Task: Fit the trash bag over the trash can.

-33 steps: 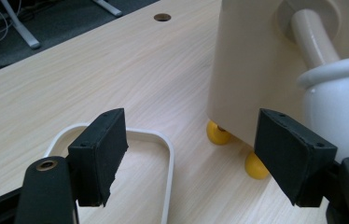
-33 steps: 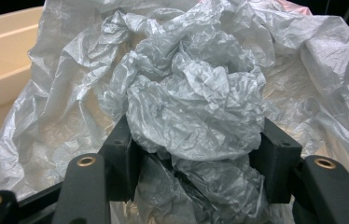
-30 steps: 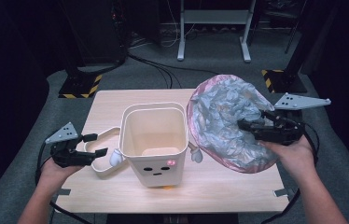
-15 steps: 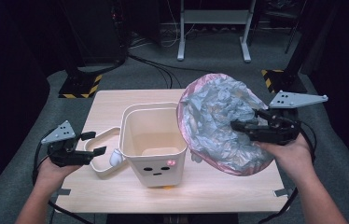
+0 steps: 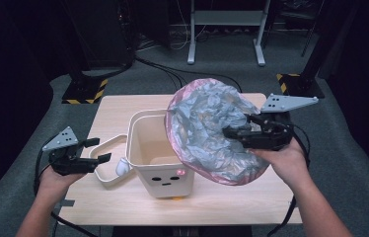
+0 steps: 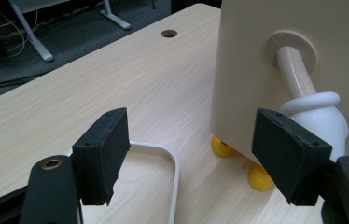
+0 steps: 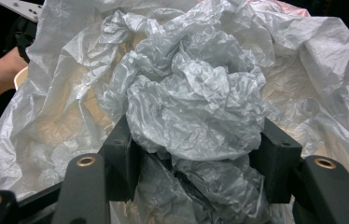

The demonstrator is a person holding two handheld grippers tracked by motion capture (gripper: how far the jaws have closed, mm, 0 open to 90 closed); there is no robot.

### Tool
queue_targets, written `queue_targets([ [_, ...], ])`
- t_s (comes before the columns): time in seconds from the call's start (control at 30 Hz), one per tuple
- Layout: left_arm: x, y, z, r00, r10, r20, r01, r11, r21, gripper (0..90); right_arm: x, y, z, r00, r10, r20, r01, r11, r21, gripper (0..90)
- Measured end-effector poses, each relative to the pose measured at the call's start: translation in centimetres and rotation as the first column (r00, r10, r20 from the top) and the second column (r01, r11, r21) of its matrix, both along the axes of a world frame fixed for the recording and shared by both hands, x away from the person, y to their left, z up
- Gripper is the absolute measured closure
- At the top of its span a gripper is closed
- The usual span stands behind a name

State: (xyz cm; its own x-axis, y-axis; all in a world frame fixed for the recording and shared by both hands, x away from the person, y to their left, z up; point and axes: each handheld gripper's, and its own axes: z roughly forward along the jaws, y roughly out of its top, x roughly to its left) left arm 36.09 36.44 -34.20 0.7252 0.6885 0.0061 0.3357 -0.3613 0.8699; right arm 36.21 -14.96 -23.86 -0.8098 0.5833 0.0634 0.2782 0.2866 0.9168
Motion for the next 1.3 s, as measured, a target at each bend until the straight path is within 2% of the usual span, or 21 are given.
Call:
queue_targets([
  [0.33, 0.0, 0.0, 0.0, 1.0000, 0.003, 0.004, -0.003, 1.0000, 0.004, 26.5, 0.6, 4.0, -0.2, 0.9981, 0.061, 0.005, -0.061, 0.9981, -0.004, 41.5],
  [0.97, -0.9, -0.5, 1.4, 0.9990, -0.021, 0.041, 0.021, 0.9997, -0.008, 26.5, 1.1, 9.0, 0.2, 0.9935, 0.114, 0.008, -0.114, 0.9934, -0.012, 41.5],
  [1.0, -0.9, -0.5, 1.4, 0.9990, -0.020, 0.040, 0.020, 0.9997, -0.010, 26.5, 1.2, 9.8, 0.3, 0.9919, 0.126, 0.012, -0.126, 0.9919, -0.014, 41.5],
  [1.3, -1.3, -0.2, 1.8, 0.9983, -0.020, 0.055, 0.021, 0.9997, -0.014, 26.0, 1.4, 12.5, 0.8, 0.9889, 0.146, 0.028, -0.145, 0.9890, -0.029, 41.5],
])
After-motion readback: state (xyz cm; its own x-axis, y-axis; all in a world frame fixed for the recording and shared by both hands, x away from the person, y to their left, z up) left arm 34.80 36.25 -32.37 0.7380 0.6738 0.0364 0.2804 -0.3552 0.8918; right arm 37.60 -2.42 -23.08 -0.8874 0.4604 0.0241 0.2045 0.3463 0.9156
